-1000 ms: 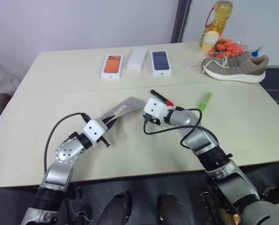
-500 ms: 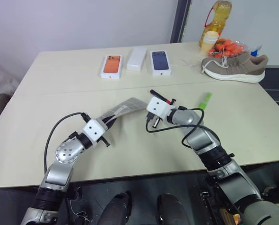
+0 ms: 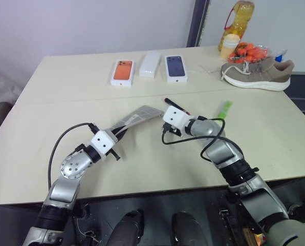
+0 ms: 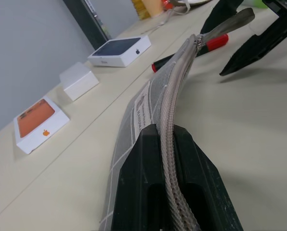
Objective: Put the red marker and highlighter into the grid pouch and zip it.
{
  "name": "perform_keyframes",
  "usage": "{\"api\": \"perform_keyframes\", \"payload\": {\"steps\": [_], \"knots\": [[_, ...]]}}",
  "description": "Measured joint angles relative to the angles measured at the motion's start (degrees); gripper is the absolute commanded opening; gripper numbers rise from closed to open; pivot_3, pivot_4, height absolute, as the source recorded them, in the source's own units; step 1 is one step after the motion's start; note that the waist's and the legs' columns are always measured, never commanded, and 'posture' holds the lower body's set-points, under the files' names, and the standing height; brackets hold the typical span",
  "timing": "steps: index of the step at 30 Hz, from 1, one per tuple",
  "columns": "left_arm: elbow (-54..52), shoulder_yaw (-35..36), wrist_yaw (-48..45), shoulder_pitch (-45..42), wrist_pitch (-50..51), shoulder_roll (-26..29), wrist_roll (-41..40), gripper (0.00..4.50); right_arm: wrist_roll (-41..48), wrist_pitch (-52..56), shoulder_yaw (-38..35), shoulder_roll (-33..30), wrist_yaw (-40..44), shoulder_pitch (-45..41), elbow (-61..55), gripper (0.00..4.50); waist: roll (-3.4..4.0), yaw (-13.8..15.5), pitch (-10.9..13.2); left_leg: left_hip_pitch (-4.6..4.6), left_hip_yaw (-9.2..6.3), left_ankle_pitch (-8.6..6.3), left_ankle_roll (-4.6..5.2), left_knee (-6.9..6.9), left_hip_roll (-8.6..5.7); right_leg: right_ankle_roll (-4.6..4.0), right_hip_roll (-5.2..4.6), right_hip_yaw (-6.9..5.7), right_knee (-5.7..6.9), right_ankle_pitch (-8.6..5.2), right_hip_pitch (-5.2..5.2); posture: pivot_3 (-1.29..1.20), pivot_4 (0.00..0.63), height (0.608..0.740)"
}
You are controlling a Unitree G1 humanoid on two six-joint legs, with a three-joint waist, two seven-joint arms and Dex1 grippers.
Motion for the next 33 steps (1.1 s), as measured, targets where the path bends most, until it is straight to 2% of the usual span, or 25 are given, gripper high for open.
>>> {"api": "perform_keyframes", "payload": {"steps": [3,7,13,22,33], "knots": [[0.01,0.00,0.06,0.00,-0.11,0.00,0.00,0.00,0.61,0.44,-0.94,0.02,0.00,0.02,-0.31,2.20,0.00,0.00,0.00,0.00,0.00,0.00,0.00,0.00,0.00,0.00,0.00,0.00,0.00,0.00,0.00,0.00,0.150,0.740],[0.69,0.07,0.32,-0.06,-0.90,0.02,0.01,0.00,0.86,0.83,-1.11,-0.03,0.42,0.16,-2.45,0.15,0.00,0.00,0.00,0.00,0.00,0.00,0.00,0.00,0.00,0.00,0.00,0.00,0.00,0.00,-0.01,0.00,0.150,0.740],[1.19,0.47,1.09,-0.31,-1.61,0.10,0.24,0.00,0.90,2.88,-0.89,0.52,1.78,0.46,-6.23,0.07,0.00,-0.01,0.00,0.00,0.00,0.00,0.00,0.00,0.00,0.00,0.00,0.00,0.00,0.00,-0.01,0.00,0.150,0.740],[1.19,0.55,1.58,-0.31,-1.87,-0.66,0.62,0.00,0.84,4.27,3.39,5.45,2.49,0.30,-8.46,0.07,0.00,0.02,0.00,0.00,0.00,0.00,0.00,0.02,0.00,0.00,0.00,0.00,0.01,0.00,0.00,0.00,0.150,0.740],[0.70,-0.89,1.69,-0.29,-0.66,-2.39,0.79,0.00,0.85,0.94,7.84,7.47,5.99,-1.68,-9.52,0.07,-0.01,-0.10,0.00,0.00,-0.01,0.00,-0.01,0.03,0.00,0.00,0.01,-0.01,0.01,0.00,-0.01,0.00,0.150,0.740]]}}
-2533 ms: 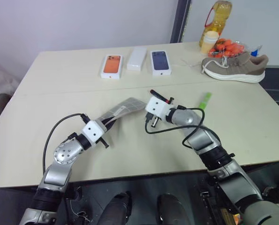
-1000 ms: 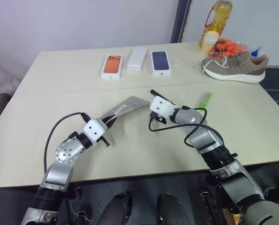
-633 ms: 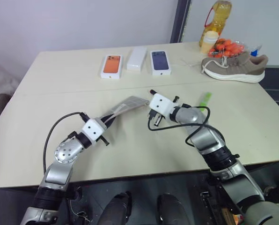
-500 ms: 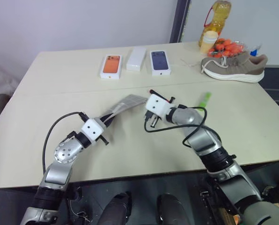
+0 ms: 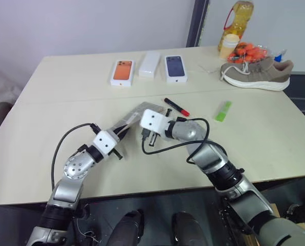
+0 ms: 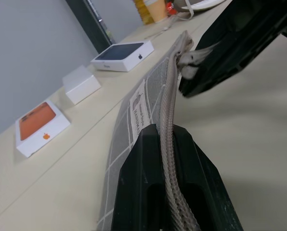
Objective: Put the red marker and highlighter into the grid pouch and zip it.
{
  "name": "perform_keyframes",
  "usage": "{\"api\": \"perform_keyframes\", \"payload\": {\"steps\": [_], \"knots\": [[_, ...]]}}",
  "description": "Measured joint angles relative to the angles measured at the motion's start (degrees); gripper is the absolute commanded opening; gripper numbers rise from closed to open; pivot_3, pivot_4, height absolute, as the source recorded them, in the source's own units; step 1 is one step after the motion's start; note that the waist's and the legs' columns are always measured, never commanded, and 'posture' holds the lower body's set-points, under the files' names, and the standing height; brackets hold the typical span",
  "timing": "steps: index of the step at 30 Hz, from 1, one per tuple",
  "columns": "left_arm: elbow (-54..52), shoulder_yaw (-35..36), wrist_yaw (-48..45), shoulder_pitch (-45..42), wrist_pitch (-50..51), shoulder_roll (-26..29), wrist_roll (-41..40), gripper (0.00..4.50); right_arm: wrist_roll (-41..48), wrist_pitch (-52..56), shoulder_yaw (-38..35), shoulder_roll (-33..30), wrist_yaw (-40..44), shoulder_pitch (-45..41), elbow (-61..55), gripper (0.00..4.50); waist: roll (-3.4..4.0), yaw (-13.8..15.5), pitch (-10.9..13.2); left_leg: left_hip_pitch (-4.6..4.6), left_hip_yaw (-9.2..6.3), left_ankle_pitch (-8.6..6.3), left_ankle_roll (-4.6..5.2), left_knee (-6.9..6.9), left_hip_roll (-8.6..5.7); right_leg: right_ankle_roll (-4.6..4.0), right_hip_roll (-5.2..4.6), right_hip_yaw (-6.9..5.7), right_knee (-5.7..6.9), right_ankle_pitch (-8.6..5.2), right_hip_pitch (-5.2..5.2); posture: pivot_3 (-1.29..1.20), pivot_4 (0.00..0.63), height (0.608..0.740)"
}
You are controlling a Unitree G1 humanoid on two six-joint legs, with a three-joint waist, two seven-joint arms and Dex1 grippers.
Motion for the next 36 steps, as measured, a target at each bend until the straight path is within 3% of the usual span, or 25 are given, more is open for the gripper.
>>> {"api": "perform_keyframes", "payload": {"steps": [12,15,21,28,36], "knots": [[-0.44,-0.10,1.31,-0.21,2.32,-2.07,-0.07,0.00,-0.59,-7.06,4.56,-0.81,6.17,-0.02,-1.25,0.07,-0.01,0.05,-0.01,0.01,-0.02,0.00,0.00,0.03,0.00,0.00,0.01,-0.02,0.01,0.00,0.02,0.00,0.150,0.740],[-0.45,-0.10,1.55,-0.76,2.52,-2.18,-0.07,0.00,-0.48,-7.14,4.49,-0.79,6.64,-0.02,-1.26,0.95,-0.01,0.05,-0.01,0.01,-0.02,0.00,0.00,0.03,0.00,0.00,0.01,-0.02,0.00,0.00,0.02,0.00,0.150,0.740],[-0.46,0.32,2.57,-1.59,2.58,-1.84,-0.06,0.00,0.46,-4.83,0.76,-3.77,6.40,0.23,-2.18,3.98,-0.02,0.31,-0.01,0.00,-0.04,0.00,0.00,0.06,-0.02,0.00,0.00,-0.02,0.00,0.00,0.05,0.00,0.150,0.740],[0.49,2.19,3.32,-0.87,1.61,1.59,1.77,0.00,3.41,2.74,-14.08,-7.81,-0.19,3.07,2.70,3.98,-0.03,-0.07,-0.02,0.02,-0.01,0.00,0.00,0.00,0.00,0.00,0.00,0.00,0.00,0.00,0.03,0.00,0.150,0.740],[2.37,2.56,3.98,0.39,1.05,1.00,1.79,0.00,10.37,5.65,-26.75,-2.04,-11.20,-0.66,22.85,3.98,-0.03,0.00,-0.02,0.03,0.00,0.01,0.00,0.02,-0.01,-0.01,0.00,0.00,0.00,0.01,0.06,0.00,0.150,0.740]]}}
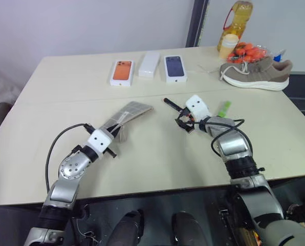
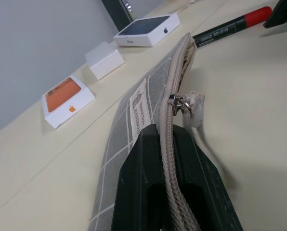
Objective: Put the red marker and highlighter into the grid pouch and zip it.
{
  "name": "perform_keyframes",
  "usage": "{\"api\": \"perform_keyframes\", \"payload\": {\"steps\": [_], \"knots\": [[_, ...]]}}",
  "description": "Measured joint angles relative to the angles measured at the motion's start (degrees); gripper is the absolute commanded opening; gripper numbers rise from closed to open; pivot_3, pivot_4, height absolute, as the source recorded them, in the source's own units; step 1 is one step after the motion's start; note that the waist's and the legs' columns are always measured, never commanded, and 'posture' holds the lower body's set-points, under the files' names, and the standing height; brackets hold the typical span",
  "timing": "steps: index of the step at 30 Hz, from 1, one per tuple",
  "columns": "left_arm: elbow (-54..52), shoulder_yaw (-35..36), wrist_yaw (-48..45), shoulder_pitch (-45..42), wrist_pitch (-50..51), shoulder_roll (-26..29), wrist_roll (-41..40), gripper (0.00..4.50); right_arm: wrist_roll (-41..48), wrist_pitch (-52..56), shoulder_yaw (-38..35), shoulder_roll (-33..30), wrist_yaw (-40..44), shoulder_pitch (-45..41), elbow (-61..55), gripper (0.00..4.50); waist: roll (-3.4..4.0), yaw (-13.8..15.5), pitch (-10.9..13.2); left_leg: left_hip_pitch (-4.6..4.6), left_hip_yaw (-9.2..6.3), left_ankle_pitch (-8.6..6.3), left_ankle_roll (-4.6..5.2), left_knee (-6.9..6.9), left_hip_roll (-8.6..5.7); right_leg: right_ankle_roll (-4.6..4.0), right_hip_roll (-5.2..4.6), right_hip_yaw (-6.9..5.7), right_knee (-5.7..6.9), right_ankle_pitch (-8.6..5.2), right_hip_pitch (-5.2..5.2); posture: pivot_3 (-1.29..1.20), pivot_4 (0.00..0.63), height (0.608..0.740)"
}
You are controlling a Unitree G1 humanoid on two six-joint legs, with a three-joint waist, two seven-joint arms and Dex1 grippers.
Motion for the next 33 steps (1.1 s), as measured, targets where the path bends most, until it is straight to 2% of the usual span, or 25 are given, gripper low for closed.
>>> {"api": "perform_keyframes", "payload": {"steps": [1,4,8,10,14,17,22,27,33], "knots": [[0.05,0.04,0.00,0.04,0.09,-0.37,-0.36,0.00,1.15,-0.41,-1.01,0.61,-0.83,-0.90,2.83,3.98,0.00,-0.01,0.00,0.00,0.00,0.00,0.00,-0.01,0.00,0.00,0.00,0.00,0.00,0.00,-0.01,0.00,0.150,0.740],[0.08,0.14,0.00,0.04,0.56,-1.03,-1.03,0.00,4.04,-2.72,-3.40,1.89,-1.98,-3.11,8.90,3.07,0.00,-0.09,0.00,0.00,0.00,0.00,0.00,0.00,0.00,0.00,0.00,0.00,0.00,0.00,0.00,0.00,0.150,0.740],[0.02,0.34,0.02,0.05,1.44,-1.53,-2.17,0.00,5.40,-6.09,-3.54,2.14,-2.79,-3.78,11.94,0.99,0.00,-0.11,0.00,0.00,0.00,0.01,0.00,0.01,0.00,0.00,0.00,0.00,0.01,0.00,0.00,0.00,0.150,0.740],[-0.04,0.74,0.13,0.05,1.86,-1.68,-2.80,0.00,5.43,-6.79,-3.39,2.06,-2.83,-3.75,11.72,0.28,0.00,-0.10,0.00,0.00,0.00,0.01,0.00,0.02,0.00,0.00,0.00,0.00,0.01,0.00,0.00,0.00,0.150,0.740],[-0.20,1.70,0.36,0.00,2.99,-1.99,-3.90,0.00,4.85,-7.91,-0.49,0.04,-0.84,-2.48,6.75,0.29,0.01,-0.09,0.00,0.00,0.00,0.00,0.00,0.01,0.00,0.00,0.00,0.00,0.01,0.00,-0.01,0.00,0.150,0.740],[-0.45,2.39,0.34,-0.33,4.20,-2.44,-5.48,0.00,4.05,-9.48,3.35,-5.55,4.65,1.55,-3.45,0.29,0.01,0.15,0.01,-0.04,0.00,0.00,0.00,0.03,-0.02,0.02,-0.03,-0.01,-0.02,-0.01,0.00,0.00,0.150,0.740],[-0.52,2.48,-0.99,-1.31,5.62,-2.72,-7.46,0.00,4.81,-12.60,5.74,-14.27,13.82,6.65,-18.59,0.29,0.00,0.17,0.01,-0.04,-0.01,0.00,0.00,0.05,-0.01,0.03,-0.04,-0.03,-0.02,-0.01,0.03,0.00,0.150,0.740],[-0.36,2.23,-2.75,-3.32,6.01,-2.94,-8.40,0.00,5.39,-11.21,7.33,-15.66,17.01,8.78,-25.90,0.29,0.00,0.11,0.01,-0.02,-0.01,0.00,0.01,0.05,0.01,0.03,-0.04,-0.03,-0.02,-0.02,0.03,0.00,0.150,0.740],[0.51,2.12,-4.15,-4.76,6.02,-3.24,-9.06,0.00,4.83,-10.22,8.77,-15.65,16.39,8.83,-26.10,0.29,-0.02,0.33,0.02,-0.03,-0.01,0.00,0.00,0.08,-0.01,0.02,-0.06,-0.04,-0.04,-0.01,0.06,0.00,0.150,0.740]]}}
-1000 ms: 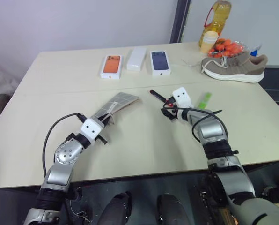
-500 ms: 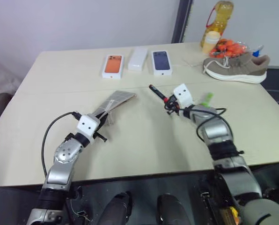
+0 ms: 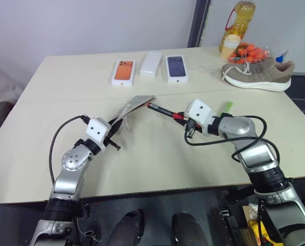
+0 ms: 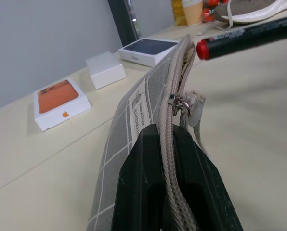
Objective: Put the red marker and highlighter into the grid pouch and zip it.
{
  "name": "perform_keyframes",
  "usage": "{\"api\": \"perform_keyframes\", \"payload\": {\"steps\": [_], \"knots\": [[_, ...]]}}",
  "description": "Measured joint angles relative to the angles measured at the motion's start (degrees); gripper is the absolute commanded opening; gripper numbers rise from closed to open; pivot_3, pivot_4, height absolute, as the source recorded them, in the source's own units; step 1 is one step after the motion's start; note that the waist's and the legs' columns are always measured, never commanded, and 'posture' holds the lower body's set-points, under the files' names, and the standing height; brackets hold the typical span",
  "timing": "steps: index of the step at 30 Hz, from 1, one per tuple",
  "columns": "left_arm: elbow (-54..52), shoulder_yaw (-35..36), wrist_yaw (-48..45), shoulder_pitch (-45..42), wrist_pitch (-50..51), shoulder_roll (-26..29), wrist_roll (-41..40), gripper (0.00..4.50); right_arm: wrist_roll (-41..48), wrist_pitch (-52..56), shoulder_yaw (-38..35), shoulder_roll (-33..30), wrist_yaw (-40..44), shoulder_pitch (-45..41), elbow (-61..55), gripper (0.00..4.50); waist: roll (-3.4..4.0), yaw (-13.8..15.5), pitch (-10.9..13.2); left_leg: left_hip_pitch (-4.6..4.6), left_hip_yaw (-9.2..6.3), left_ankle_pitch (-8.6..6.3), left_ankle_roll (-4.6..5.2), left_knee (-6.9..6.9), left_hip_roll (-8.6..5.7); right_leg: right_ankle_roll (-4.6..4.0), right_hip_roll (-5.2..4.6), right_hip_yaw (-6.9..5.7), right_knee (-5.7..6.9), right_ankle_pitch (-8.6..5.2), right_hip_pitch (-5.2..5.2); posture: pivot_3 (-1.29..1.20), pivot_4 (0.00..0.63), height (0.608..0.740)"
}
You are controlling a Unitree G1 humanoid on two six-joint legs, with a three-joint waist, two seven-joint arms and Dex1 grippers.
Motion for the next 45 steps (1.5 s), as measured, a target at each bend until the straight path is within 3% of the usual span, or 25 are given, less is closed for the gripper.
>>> {"api": "perform_keyframes", "payload": {"steps": [45], "knots": [[0.03,-0.21,-1.21,0.83,-0.06,0.02,-0.04,0.00,0.61,1.33,0.10,-0.05,0.70,-1.25,-1.71,0.29,0.00,-0.06,0.00,0.00,0.00,0.00,0.00,-0.01,0.00,0.00,0.00,0.00,0.00,0.00,-0.01,0.00,0.150,0.740]]}}
